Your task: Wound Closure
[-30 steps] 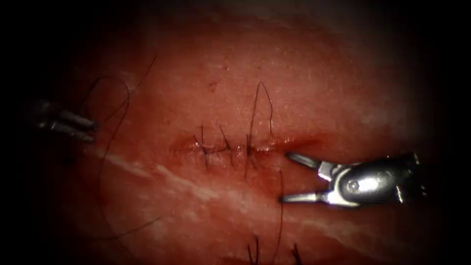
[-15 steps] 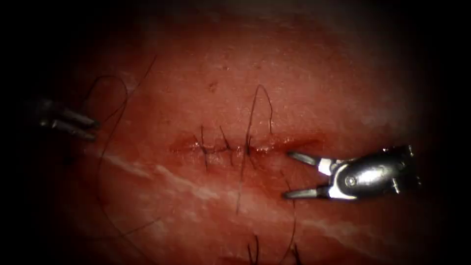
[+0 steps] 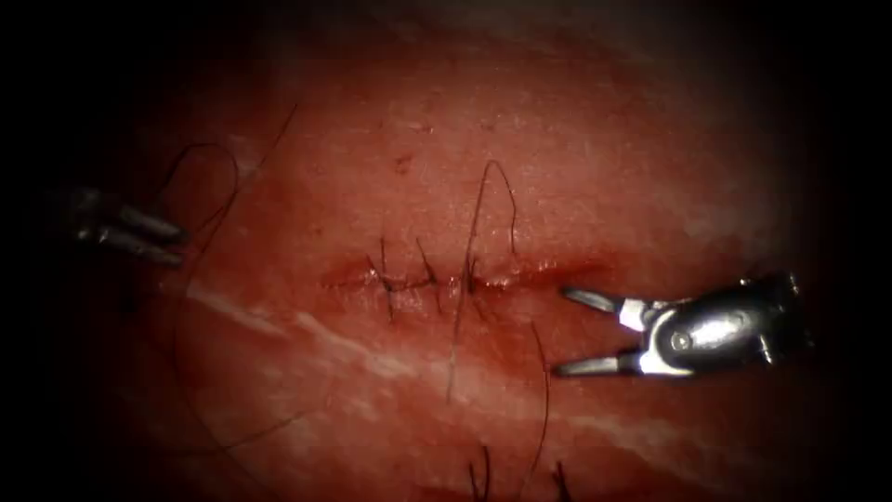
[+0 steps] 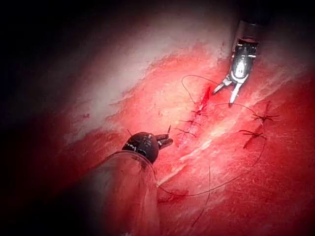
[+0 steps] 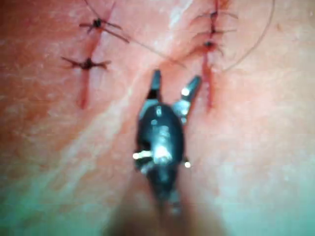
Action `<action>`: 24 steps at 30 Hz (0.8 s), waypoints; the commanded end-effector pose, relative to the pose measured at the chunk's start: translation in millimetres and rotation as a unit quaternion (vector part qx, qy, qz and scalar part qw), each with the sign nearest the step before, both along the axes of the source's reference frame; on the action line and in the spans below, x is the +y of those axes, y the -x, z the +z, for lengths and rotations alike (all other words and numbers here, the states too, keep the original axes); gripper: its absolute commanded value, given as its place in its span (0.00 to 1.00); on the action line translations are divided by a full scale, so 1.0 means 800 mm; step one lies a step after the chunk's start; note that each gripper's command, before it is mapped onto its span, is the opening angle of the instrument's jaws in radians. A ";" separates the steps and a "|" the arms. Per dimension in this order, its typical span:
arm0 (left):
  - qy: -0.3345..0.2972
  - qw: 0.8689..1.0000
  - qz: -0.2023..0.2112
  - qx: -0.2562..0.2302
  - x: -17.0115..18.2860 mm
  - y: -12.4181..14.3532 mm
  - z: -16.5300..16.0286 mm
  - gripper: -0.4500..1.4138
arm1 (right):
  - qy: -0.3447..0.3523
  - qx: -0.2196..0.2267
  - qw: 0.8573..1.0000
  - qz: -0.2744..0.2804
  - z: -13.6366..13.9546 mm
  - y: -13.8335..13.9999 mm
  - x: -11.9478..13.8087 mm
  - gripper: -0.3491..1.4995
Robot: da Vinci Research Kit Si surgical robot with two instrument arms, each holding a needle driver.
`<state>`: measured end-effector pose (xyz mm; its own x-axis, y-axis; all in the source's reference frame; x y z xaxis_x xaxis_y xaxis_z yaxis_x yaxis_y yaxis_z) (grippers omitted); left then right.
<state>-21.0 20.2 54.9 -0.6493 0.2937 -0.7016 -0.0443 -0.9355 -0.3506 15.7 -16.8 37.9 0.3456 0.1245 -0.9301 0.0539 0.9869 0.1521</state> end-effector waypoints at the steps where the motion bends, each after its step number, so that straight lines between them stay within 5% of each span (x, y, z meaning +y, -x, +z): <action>1: -0.001 1.000 0.000 0.000 -0.0003 0.0007 0.0010 0.00 | -0.002 0.000 1.000 0.000 0.0009 -0.0002 -0.0018 0.52; 10: 0.000 1.000 0.000 0.000 -0.0004 0.0009 0.0011 0.00 | 0.000 0.001 1.000 0.002 0.0016 -0.0031 -0.0024 0.49; 14: 0.000 1.000 0.000 0.000 -0.0004 0.0009 0.0011 0.00 | -0.002 0.013 1.000 -0.005 0.0018 -0.0043 -0.0022 0.00; 24: 0.000 1.000 0.000 0.000 -0.0003 0.0009 0.0012 0.00 | -0.056 -0.005 0.998 -0.022 0.0015 -0.0043 -0.0030 0.00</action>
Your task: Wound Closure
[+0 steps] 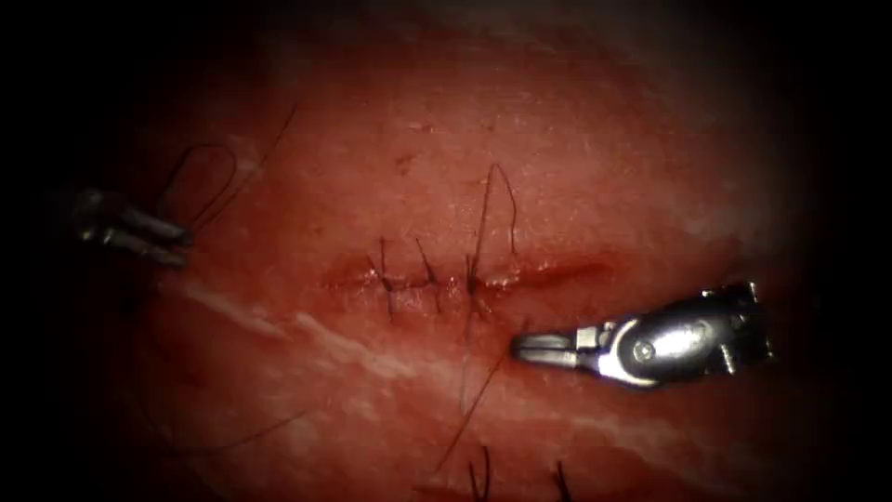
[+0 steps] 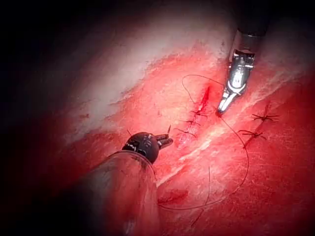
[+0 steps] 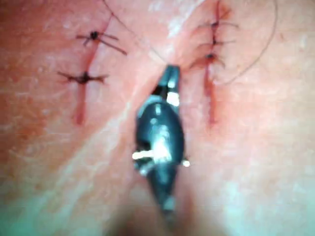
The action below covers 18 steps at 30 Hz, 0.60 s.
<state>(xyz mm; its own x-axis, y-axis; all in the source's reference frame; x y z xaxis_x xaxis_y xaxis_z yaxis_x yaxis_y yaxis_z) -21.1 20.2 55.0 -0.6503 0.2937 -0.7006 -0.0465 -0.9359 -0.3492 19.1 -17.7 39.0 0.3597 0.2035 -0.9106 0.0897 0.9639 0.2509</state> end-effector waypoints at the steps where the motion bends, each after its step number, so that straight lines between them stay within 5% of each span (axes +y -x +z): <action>1: -0.001 1.000 0.000 -0.001 -0.0002 0.0007 0.0011 0.00 | -0.011 -0.001 1.000 -0.002 -0.0001 -0.0001 -0.0020 0.00; 10: -0.001 1.000 0.000 -0.001 -0.0002 0.0007 0.0012 0.00 | -0.015 0.003 1.000 -0.018 -0.0054 -0.0008 -0.0058 0.00; 15: -0.001 1.000 0.000 -0.001 -0.0002 0.0007 0.0012 0.00 | 0.022 0.011 1.000 0.002 -0.0062 -0.0006 -0.0044 0.00; 17: -0.001 1.000 0.000 -0.001 -0.0002 0.0007 0.0012 0.00 | 0.025 0.002 1.000 0.009 -0.0057 -0.0003 -0.0038 0.29; 18: -0.001 1.000 0.000 -0.001 -0.0002 0.0007 0.0012 0.00 | 0.026 -0.002 1.000 0.013 -0.0054 -0.0001 -0.0035 0.35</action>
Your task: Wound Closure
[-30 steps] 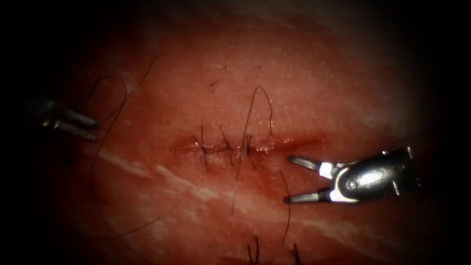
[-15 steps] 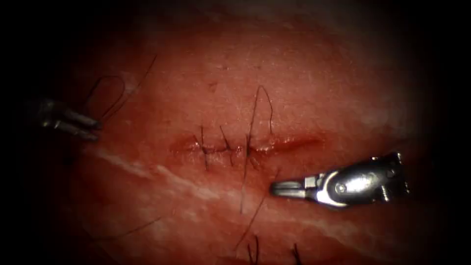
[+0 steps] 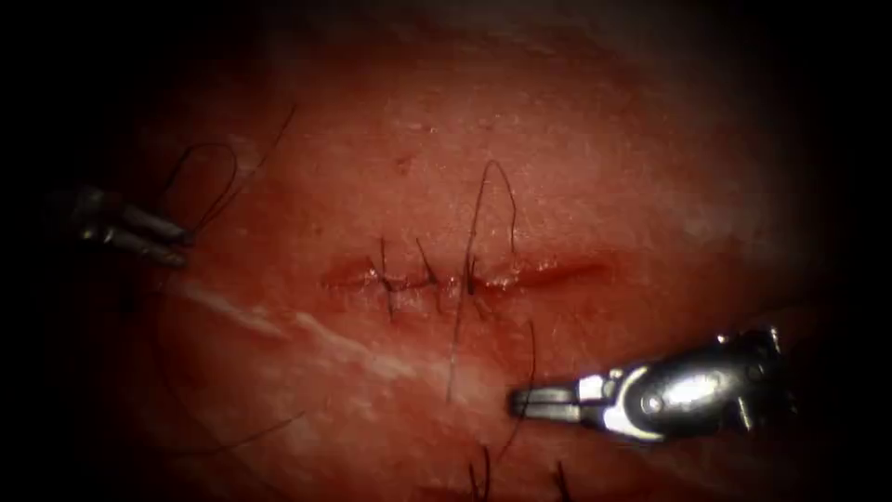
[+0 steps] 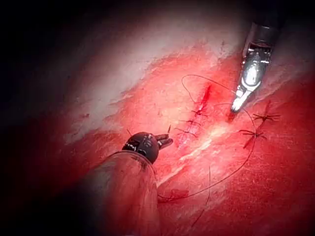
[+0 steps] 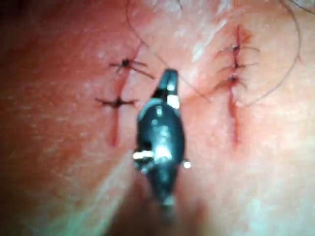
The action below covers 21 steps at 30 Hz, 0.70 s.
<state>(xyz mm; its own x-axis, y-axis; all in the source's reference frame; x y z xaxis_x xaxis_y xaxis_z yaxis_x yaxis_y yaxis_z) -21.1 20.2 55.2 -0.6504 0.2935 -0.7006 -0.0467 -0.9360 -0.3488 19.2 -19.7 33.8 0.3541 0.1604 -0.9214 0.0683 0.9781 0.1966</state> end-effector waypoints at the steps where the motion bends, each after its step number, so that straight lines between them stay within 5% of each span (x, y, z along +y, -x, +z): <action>1: -0.001 1.000 0.001 -0.001 -0.0003 0.0007 0.0010 0.00 | 0.000 -0.006 1.000 0.005 0.0015 0.0005 -0.0008 0.42; 7: -0.001 1.000 0.000 -0.001 -0.0003 0.0007 0.0010 0.00 | 0.009 -0.021 1.000 0.016 0.0036 0.0026 -0.0005 0.56; 21: -0.001 1.000 0.000 -0.001 -0.0003 0.0007 0.0010 0.00 | 0.010 -0.029 0.999 0.027 0.0048 -0.0014 0.0006 0.57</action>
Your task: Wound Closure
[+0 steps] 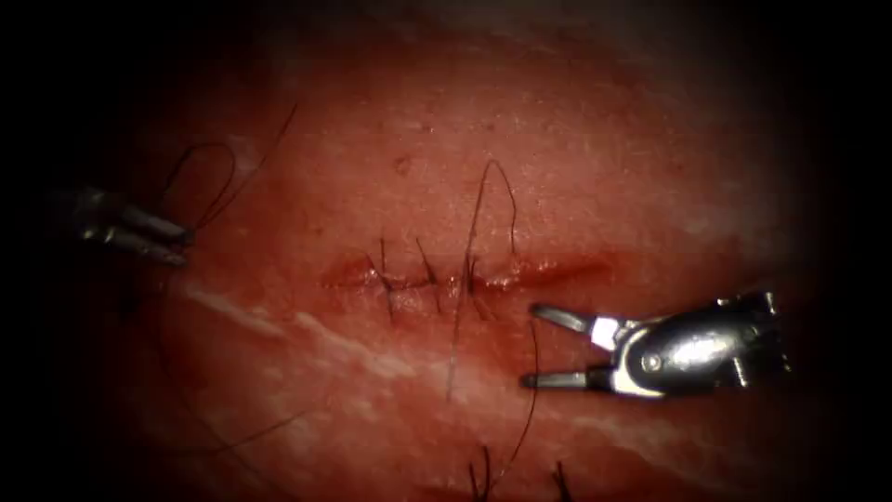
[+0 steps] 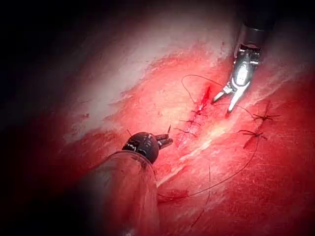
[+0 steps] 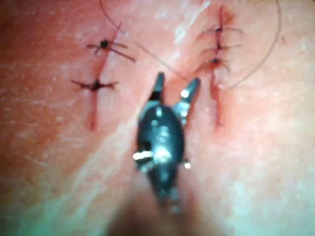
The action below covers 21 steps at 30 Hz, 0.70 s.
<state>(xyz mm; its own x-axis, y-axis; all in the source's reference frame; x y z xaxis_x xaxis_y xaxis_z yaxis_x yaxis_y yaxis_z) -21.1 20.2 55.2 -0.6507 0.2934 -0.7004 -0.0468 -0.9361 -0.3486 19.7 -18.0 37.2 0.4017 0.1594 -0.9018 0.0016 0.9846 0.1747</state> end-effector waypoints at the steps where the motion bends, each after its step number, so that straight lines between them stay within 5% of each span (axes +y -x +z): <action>1: -0.001 1.000 0.000 -0.001 -0.0003 0.0007 0.0010 0.00 | -0.002 0.001 1.000 -0.001 0.0007 -0.0012 -0.0015 0.57; 4: -0.001 1.000 0.000 -0.001 -0.0003 0.0007 0.0010 0.00 | -0.002 0.003 1.000 -0.002 0.0009 -0.0017 -0.0017 0.45; 6: -0.001 1.000 0.000 -0.001 -0.0003 0.0007 0.0010 0.00 | -0.004 0.009 1.000 -0.006 0.0009 -0.0012 -0.0016 0.00; 21: -0.001 1.000 0.000 0.000 -0.0003 0.0008 0.0010 0.00 | -0.023 0.013 1.000 -0.015 -0.0025 0.0012 -0.0027 0.00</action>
<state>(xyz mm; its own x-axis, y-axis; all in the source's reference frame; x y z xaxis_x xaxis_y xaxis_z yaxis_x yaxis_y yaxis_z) -21.2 20.1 55.1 -0.6510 0.2944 -0.6997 -0.0488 -0.9360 -0.3485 18.5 -18.8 34.9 0.3827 0.1862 -0.9049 0.0322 0.9762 0.2144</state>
